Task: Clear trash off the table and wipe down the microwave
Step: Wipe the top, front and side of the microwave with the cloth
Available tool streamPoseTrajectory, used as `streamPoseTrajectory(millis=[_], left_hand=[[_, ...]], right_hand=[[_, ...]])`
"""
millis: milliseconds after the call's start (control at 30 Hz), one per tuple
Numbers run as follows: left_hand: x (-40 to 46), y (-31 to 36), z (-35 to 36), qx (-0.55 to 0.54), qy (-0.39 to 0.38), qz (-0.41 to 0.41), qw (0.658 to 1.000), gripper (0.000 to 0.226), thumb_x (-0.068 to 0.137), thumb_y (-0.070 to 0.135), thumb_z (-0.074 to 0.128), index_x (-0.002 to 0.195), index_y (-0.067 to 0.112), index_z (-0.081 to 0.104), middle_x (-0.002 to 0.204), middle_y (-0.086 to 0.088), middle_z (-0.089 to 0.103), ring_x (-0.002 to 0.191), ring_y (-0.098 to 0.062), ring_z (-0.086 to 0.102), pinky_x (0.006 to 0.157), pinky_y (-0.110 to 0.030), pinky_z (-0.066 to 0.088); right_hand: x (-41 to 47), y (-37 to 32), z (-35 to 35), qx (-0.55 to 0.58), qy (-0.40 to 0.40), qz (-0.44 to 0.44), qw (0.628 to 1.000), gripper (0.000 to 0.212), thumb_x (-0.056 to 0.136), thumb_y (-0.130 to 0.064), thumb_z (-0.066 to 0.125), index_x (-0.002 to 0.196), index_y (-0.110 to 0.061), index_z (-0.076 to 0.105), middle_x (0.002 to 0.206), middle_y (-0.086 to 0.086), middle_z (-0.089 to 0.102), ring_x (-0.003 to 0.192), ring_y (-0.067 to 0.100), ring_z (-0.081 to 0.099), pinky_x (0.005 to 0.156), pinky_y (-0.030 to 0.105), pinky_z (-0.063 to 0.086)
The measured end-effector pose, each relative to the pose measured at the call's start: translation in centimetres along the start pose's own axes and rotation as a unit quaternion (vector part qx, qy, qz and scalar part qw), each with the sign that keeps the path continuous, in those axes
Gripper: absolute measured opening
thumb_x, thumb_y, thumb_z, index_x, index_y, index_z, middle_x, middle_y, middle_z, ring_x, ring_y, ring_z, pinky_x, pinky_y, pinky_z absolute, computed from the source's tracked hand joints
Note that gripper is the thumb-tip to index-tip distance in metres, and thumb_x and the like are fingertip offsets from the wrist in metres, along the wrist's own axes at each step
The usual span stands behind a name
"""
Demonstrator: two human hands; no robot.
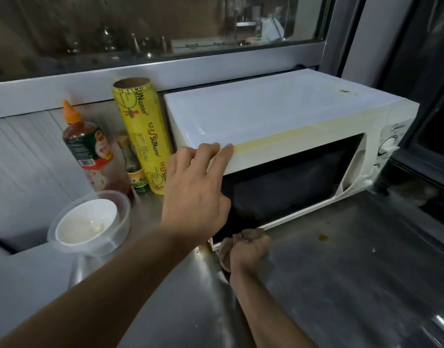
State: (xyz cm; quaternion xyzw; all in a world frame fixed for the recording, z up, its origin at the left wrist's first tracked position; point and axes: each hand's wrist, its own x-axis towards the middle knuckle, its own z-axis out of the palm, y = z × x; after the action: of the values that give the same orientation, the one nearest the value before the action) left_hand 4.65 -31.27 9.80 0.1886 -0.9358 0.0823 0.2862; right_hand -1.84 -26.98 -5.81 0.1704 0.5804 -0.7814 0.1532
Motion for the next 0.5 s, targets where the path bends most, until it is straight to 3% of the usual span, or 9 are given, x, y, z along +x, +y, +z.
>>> streamPoseTrajectory(millis=[67,133,200,267,367,467,500], left_hand=[[0.0,-0.2,0.0,0.003,-0.006,0.004,1.000,0.072,0.062,0.021,0.057,0.133,0.010,0.048,0.123,-0.010,0.053,0.097,-0.031,0.045,0.085,-0.039,0.036],[-0.1,-0.3,-0.1,0.004,-0.008,0.005,1.000,0.071,0.063,0.022,0.055,0.134,0.011,0.047,0.123,-0.010,0.052,0.098,-0.031,0.045,0.084,-0.038,0.034],[-0.1,-0.4,-0.1,0.003,-0.005,0.005,1.000,0.072,0.063,0.022,0.055,0.133,0.011,0.048,0.123,-0.010,0.052,0.098,-0.031,0.045,0.083,-0.037,0.033],[-0.1,-0.4,0.0,0.003,-0.002,0.002,1.000,0.072,0.061,0.022,0.055,0.132,0.011,0.048,0.122,-0.010,0.053,0.098,-0.031,0.046,0.082,-0.038,0.034],[-0.2,-0.2,-0.1,0.009,-0.005,-0.004,1.000,0.073,0.060,0.023,0.056,0.132,0.012,0.048,0.122,-0.009,0.053,0.099,-0.031,0.047,0.081,-0.039,0.037],[-0.4,0.0,-0.2,0.014,-0.010,-0.007,1.000,0.075,0.058,0.022,0.058,0.132,0.013,0.048,0.122,-0.009,0.053,0.098,-0.031,0.047,0.079,-0.039,0.038],[-0.5,0.0,-0.2,0.012,-0.012,-0.009,1.000,0.075,0.058,0.022,0.058,0.132,0.013,0.047,0.123,-0.008,0.052,0.098,-0.031,0.047,0.079,-0.039,0.038]], right_hand=[[-1.4,0.7,0.8,-0.005,0.010,-0.008,1.000,0.034,0.088,0.015,0.033,0.065,-0.007,0.042,0.057,0.014,0.051,0.040,0.021,0.051,0.039,0.021,0.040],[-2.7,1.2,1.2,-0.030,0.002,-0.029,0.999,0.037,0.088,0.015,0.037,0.060,-0.009,0.042,0.044,0.001,0.052,0.035,0.009,0.051,0.037,0.018,0.041],[-3.4,1.8,1.2,-0.099,-0.007,-0.062,0.993,0.031,0.082,0.011,0.049,0.063,-0.013,0.047,0.053,0.000,0.058,0.053,0.014,0.060,0.056,0.030,0.051],[-4.1,2.4,0.8,-0.212,-0.043,-0.086,0.973,0.017,0.078,0.006,0.051,0.073,-0.009,0.049,0.071,0.010,0.061,0.073,0.026,0.062,0.074,0.042,0.051],[-5.7,2.7,-0.2,-0.254,-0.132,-0.087,0.954,0.034,0.076,0.010,0.049,0.072,-0.021,0.037,0.066,-0.004,0.051,0.060,0.004,0.052,0.066,0.025,0.047],[-6.5,1.9,-1.5,-0.205,-0.116,-0.136,0.962,0.043,0.074,0.019,0.047,0.068,-0.022,0.035,0.062,-0.005,0.047,0.053,0.002,0.049,0.050,0.006,0.039],[-6.2,1.4,-2.1,-0.187,-0.103,-0.159,0.964,0.044,0.073,0.022,0.047,0.068,-0.020,0.036,0.061,-0.002,0.047,0.049,0.004,0.049,0.046,0.007,0.039]])
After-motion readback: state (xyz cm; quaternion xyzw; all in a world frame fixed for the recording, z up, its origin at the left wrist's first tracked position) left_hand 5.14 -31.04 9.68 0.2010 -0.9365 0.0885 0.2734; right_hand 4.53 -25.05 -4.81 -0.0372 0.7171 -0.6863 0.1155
